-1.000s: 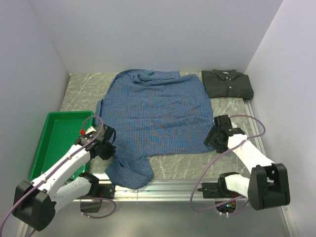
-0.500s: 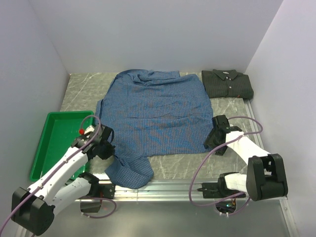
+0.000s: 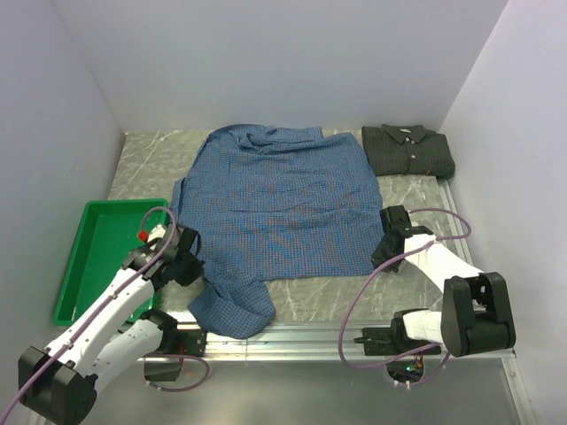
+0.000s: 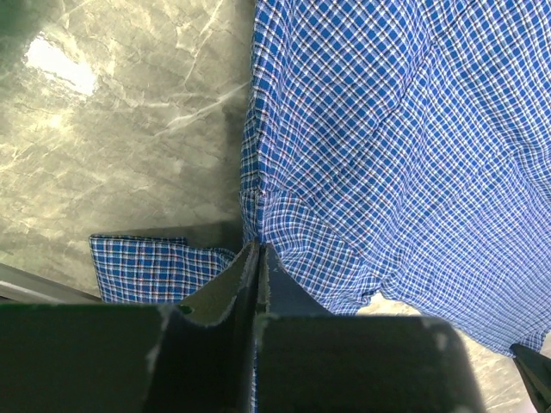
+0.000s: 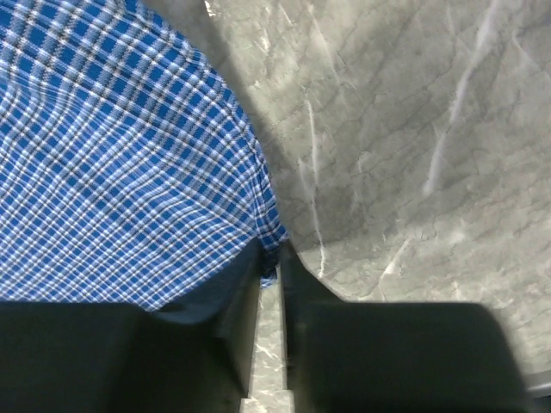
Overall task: Fold and stack the long sleeve shirts
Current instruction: Fold the shirt
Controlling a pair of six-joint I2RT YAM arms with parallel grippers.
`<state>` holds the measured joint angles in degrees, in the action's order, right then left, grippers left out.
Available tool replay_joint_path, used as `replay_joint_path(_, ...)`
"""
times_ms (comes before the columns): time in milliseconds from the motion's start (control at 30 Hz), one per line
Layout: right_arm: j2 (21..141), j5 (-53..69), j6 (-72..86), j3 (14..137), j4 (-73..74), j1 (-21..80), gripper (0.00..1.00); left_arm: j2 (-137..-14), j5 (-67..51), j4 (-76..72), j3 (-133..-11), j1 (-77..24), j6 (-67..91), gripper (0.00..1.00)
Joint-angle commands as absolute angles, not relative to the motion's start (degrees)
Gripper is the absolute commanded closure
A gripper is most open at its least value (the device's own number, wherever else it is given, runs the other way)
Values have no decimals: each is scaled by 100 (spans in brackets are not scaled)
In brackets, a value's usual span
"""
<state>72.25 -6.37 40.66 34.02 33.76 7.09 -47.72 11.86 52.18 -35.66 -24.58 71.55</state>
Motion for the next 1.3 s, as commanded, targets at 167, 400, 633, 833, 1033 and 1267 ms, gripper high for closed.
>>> replay_joint_path(167,6901,-782,4026,3445,3611,686,100,-4623,1292,5484,-3709,-2347,6996,100)
replay_joint_path(400,6206,-721,3885,3638,4122,686,100,-4553,1380,5739,-3937,-2215,6996,100)
replay_joint_path(633,5889,-589,3736,4016,4447,686,100,-4544,1318,5643,-3946,-2022,6917,100)
replay_joint_path(833,6064,-536,3490,4525,4579,686,100,-4991,1415,5265,-4157,-1671,6619,100)
replay_joint_path(1033,6643,-598,3375,4921,4474,677,100,-5632,1125,4581,-4359,-950,6144,100)
replay_joint_path(1267,7320,-439,3428,5510,4193,677,100,-6511,976,4079,-5025,-484,5740,100)
